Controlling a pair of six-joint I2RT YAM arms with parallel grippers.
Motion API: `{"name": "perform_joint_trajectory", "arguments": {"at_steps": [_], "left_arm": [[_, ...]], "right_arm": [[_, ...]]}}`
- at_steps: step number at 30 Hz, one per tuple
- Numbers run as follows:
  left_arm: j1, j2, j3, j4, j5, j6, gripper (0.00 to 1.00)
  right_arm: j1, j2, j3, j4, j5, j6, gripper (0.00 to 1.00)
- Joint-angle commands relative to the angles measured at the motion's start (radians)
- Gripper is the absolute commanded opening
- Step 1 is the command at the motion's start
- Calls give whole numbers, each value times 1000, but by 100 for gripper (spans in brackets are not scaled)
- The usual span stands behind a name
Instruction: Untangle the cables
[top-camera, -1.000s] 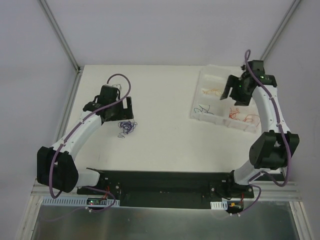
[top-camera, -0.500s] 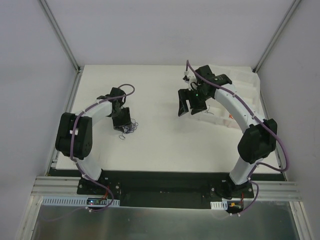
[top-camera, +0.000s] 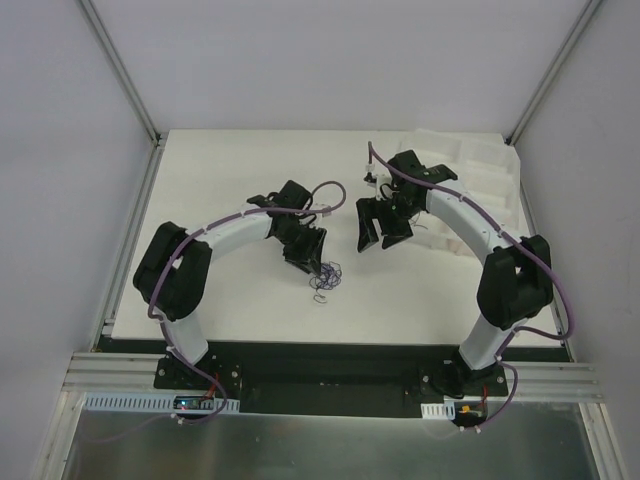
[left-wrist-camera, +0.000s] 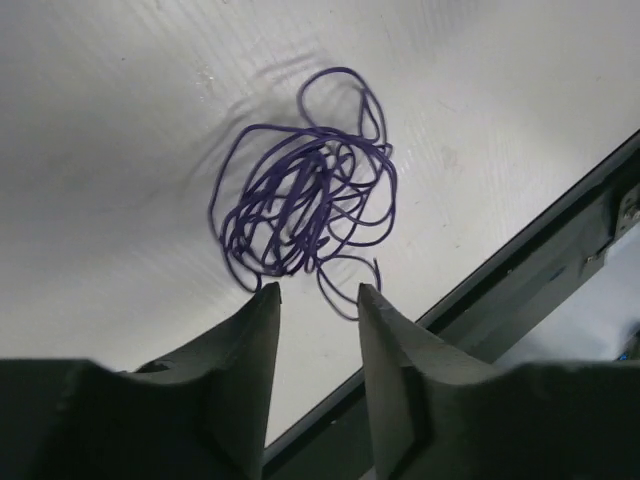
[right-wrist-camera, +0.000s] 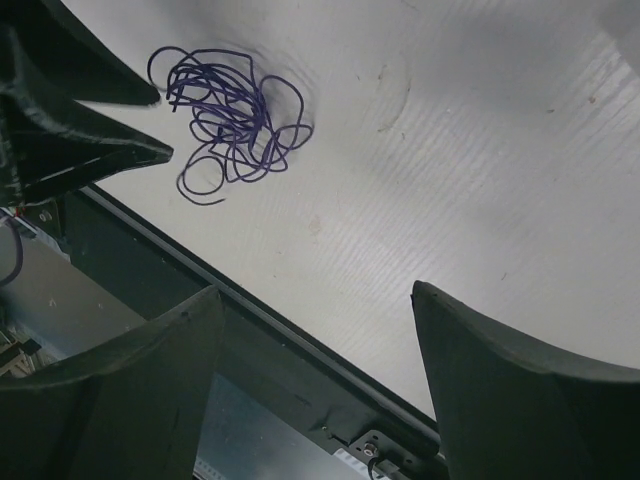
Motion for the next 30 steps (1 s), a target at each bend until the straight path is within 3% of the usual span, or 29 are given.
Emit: {"name": "perform_joint_trajectory", "arguments": {"at_steps": [1, 4, 8, 13, 16, 20, 23, 27, 30], "left_arm": [[33, -92, -18, -10, 31, 44, 48], [35, -113, -44, -9, 28, 38, 55], [35, -102, -61, -1, 54, 41, 56], [32, -32, -47, 8, 120, 14, 44], [32, -10, -53, 8, 138, -8, 45], [18, 2, -95, 8, 134, -63, 54], [6, 19, -110, 7, 131, -94, 54], [-2, 20, -134, 19, 118, -126, 45], [-16, 14, -159, 40, 115, -138, 30]], "right_arm": [[-1, -55, -64, 65, -63, -31, 78], [1, -56, -120, 122, -100, -28, 78], [1, -33, -177, 188, -166, -23, 74], [-12, -15, -237, 286, -221, 27, 66], [-18, -19, -280, 354, -241, 76, 66], [-16, -30, -360, 524, -258, 217, 67], [-10, -33, -432, 694, -272, 358, 68], [31, -33, -464, 750, -235, 431, 68], [45, -32, -495, 808, -198, 515, 68]]}}
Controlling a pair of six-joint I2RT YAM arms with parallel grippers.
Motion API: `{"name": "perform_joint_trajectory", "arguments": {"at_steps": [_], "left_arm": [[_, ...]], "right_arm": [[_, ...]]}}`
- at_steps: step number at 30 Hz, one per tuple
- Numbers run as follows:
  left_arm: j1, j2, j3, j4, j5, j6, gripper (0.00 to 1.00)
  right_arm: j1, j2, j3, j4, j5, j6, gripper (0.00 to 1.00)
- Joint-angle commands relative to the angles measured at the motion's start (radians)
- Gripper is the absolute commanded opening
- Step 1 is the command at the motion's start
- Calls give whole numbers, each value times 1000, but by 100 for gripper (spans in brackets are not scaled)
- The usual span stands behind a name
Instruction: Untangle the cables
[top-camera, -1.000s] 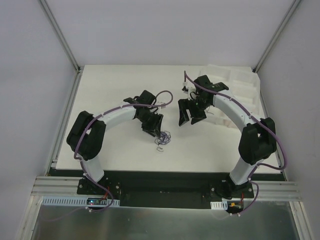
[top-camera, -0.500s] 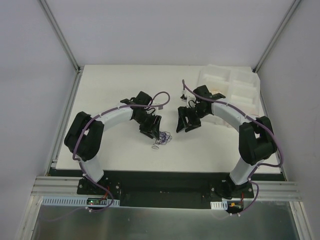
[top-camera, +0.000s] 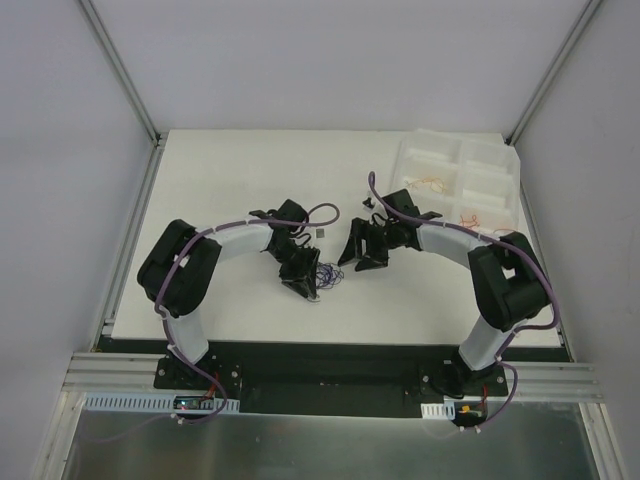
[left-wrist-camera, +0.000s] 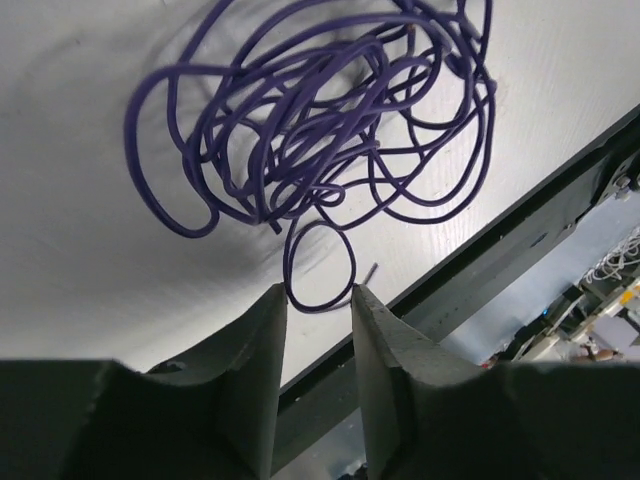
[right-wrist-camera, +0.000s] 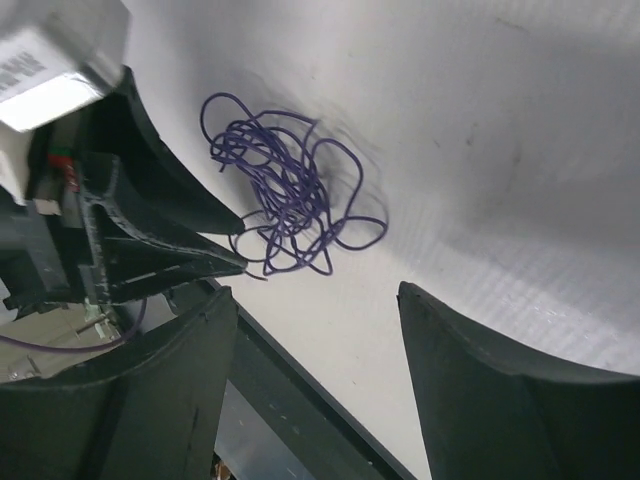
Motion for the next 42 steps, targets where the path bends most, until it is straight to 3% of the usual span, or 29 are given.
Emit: {"name": "perform_joint_trajectory", "arguments": {"at_steps": [1, 7, 16, 20, 23, 24, 26, 30, 33, 38, 42], "left_arm": [[-17, -2, -30, 19, 3, -47, 25], [-17, -83, -45, 23, -59, -69, 0], [-19, -155, -30, 25, -59, -123, 0], [-26, -190, 1, 19, -57, -135, 0], [-35, -279, 56, -36, -74, -147, 0], [-36, -314, 90, -93, -109, -155, 0], [-34, -393, 143, -163, -215, -146, 0], [-34, -520, 177, -168, -529, -92, 0], [-32, -562, 287, -222, -742, -72, 0], [-32, -594, 596, -280, -946, -6, 0], [-32, -559, 783, -279, -1120, 118, 0]], "right_arm": [[28, -21, -40, 176, 32, 181, 68], [46, 7, -100, 238, 63, 284, 54], [71, 96, -89, 354, 21, 313, 50], [75, 154, -48, 324, 1, 307, 29], [75, 81, -37, 202, 59, 281, 7], [66, 41, -20, 107, 108, 277, 0], [53, -46, 4, -32, 180, 249, 0], [59, -172, 47, -262, 452, -31, 0], [49, -237, -11, -333, 587, -133, 0], [36, -330, -94, -322, 596, -148, 0], [2, -275, -106, -314, 640, -173, 0]]}}
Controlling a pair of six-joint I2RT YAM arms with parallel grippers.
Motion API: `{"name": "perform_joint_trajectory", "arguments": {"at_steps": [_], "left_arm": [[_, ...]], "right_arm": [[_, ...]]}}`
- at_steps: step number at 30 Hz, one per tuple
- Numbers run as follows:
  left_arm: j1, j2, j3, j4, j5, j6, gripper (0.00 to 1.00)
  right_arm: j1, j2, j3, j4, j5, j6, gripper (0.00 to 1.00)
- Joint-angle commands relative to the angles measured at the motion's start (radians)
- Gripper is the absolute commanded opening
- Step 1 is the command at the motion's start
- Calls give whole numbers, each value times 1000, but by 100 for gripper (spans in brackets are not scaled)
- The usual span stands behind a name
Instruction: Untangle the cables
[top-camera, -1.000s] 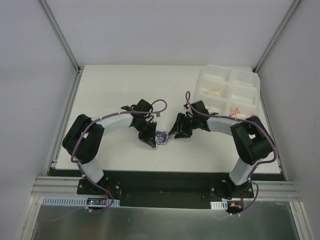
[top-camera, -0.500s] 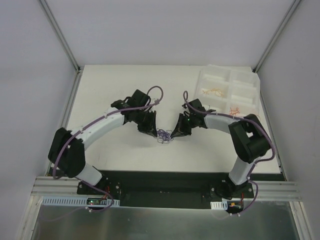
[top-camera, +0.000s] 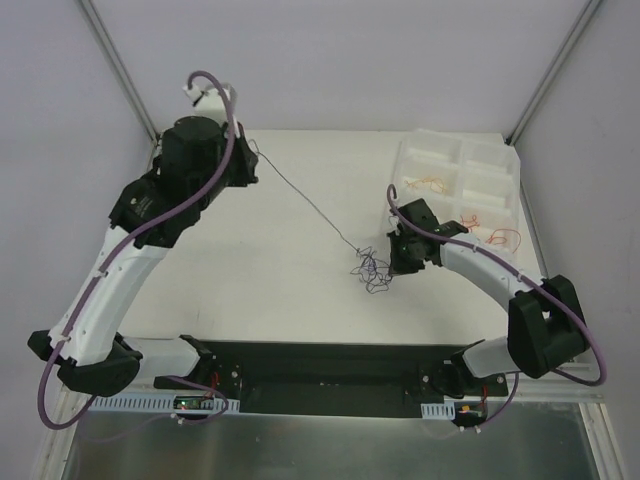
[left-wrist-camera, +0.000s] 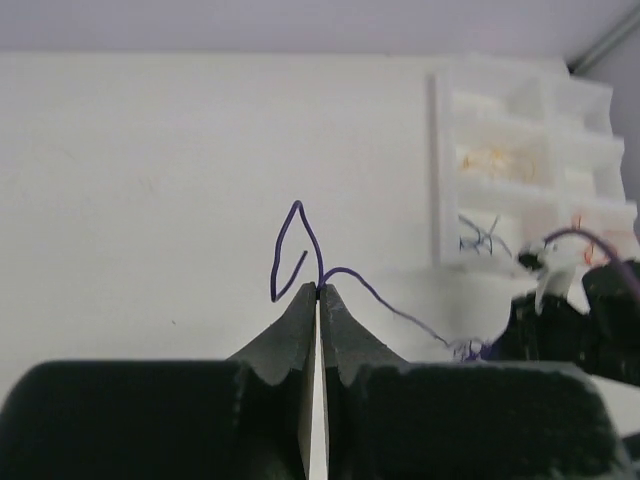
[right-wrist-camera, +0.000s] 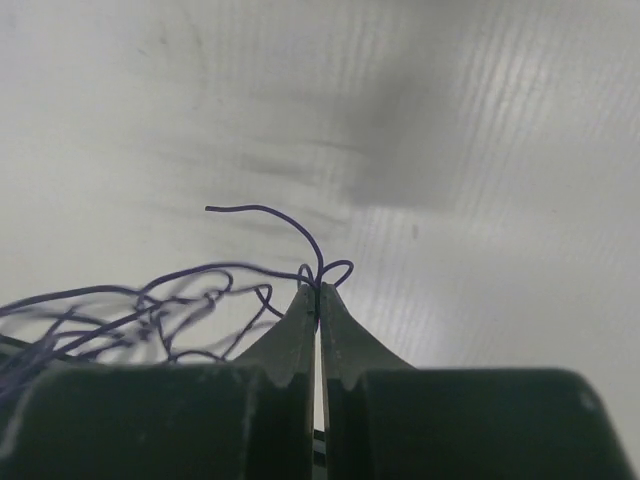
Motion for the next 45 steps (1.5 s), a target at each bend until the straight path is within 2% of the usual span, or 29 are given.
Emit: {"name": "perform_joint_trajectory", "arguments": {"at_steps": [1, 3, 12, 15, 18, 21, 22, 26, 29, 33, 35, 37, 41, 45], "left_arm": [[0, 15, 205, -34, -288, 165, 0], [0, 46, 288, -34, -297, 235, 0], [0, 126, 617, -12, -334, 410, 0], [0, 120, 681, 31, -377, 468, 0], [0, 84, 665, 103, -369, 508, 0], [0, 70, 656, 127, -374, 533, 0], [0, 67, 642, 131, -372, 533, 0], [0, 32, 526, 131, -329, 469, 0], [0, 12, 428, 131, -308, 418, 0], [0, -15, 298, 123, -253, 346, 0], [0, -35, 180, 114, -196, 247, 0], [0, -58, 54, 97, -136, 159, 0], [6, -83, -212, 65, 5, 12, 0], [11, -81, -388, 5, 91, -88, 0]], "right_arm": [[-46, 43, -13, -69, 88, -50, 0], [-66, 48, -3, -107, 88, -39, 0], [-92, 6, -34, -190, 287, 13, 3], [-97, 20, -19, -236, 333, 34, 9], [-97, -6, -40, -221, 345, 45, 17], [-98, -17, -51, -223, 361, 47, 33], [-100, -17, -54, -223, 361, 48, 38], [-101, -52, -69, -220, 346, 45, 46], [-101, -87, -82, -203, 307, 13, 47], [-98, -151, -105, -128, 133, -22, 48], [-98, -199, -131, -59, 3, -27, 59], [-98, -231, -138, -19, -64, -10, 67], [-100, -237, -106, -28, -79, -1, 71], [-101, -222, -82, -25, -108, -13, 76]]}}
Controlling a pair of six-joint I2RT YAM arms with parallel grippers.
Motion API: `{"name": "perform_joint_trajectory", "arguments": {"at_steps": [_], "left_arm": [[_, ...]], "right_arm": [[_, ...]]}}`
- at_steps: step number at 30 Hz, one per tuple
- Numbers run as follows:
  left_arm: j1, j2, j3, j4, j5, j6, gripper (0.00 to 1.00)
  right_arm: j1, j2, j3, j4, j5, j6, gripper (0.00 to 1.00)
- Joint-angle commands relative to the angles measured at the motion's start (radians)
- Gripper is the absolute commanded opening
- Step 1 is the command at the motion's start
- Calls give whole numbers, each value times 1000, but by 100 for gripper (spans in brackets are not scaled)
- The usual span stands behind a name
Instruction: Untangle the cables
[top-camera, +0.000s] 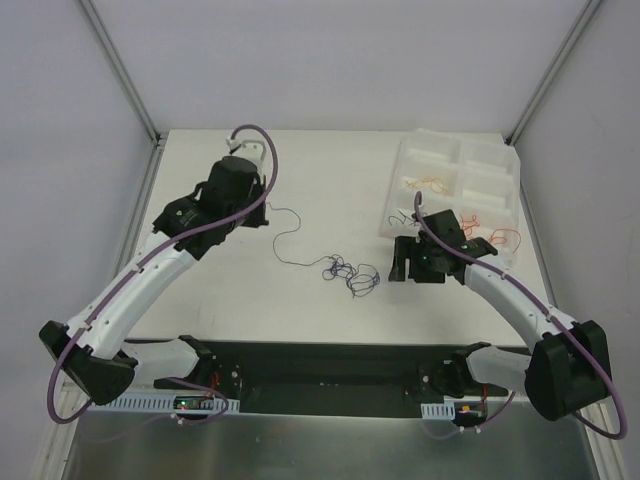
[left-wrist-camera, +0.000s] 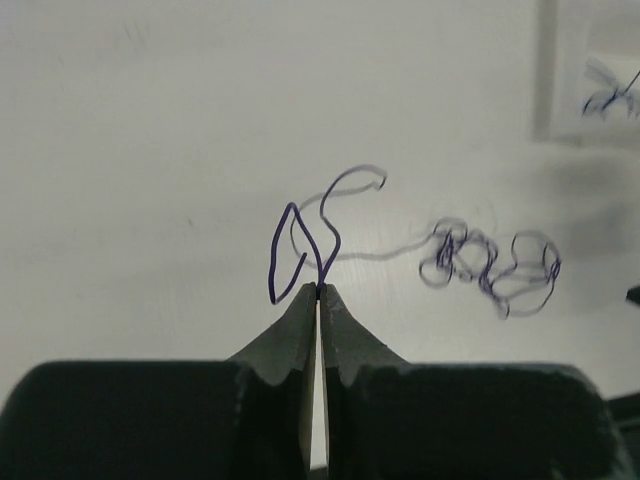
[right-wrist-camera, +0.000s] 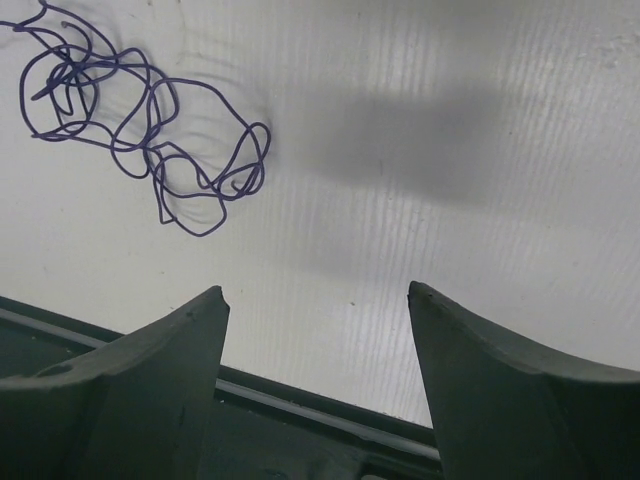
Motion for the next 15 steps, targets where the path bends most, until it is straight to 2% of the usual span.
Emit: {"name": "perform_joint_trajectory", "arguments": {"at_steps": [1, 4, 8, 11, 14, 15], "left_arm": [[11, -29, -150, -59, 164, -172, 0], [14, -23, -222, -72, 236, -194, 0], [19, 12, -289, -149, 238, -249, 0], [42, 28, -320, -284, 132, -335, 0], [85, 22, -374, -309, 130, -341, 0], [95, 20, -385, -309, 134, -340, 4]], "right_arm": [[-8, 9, 59, 18, -68, -5, 76], [-29, 25, 90, 53, -142, 13, 78], [-23, 89, 140, 187, -360, 33, 80], [-11, 134, 249, 212, -406, 73, 81], [53, 157, 411, 178, -402, 47, 83], [78, 178, 479, 140, -385, 29, 83]]}}
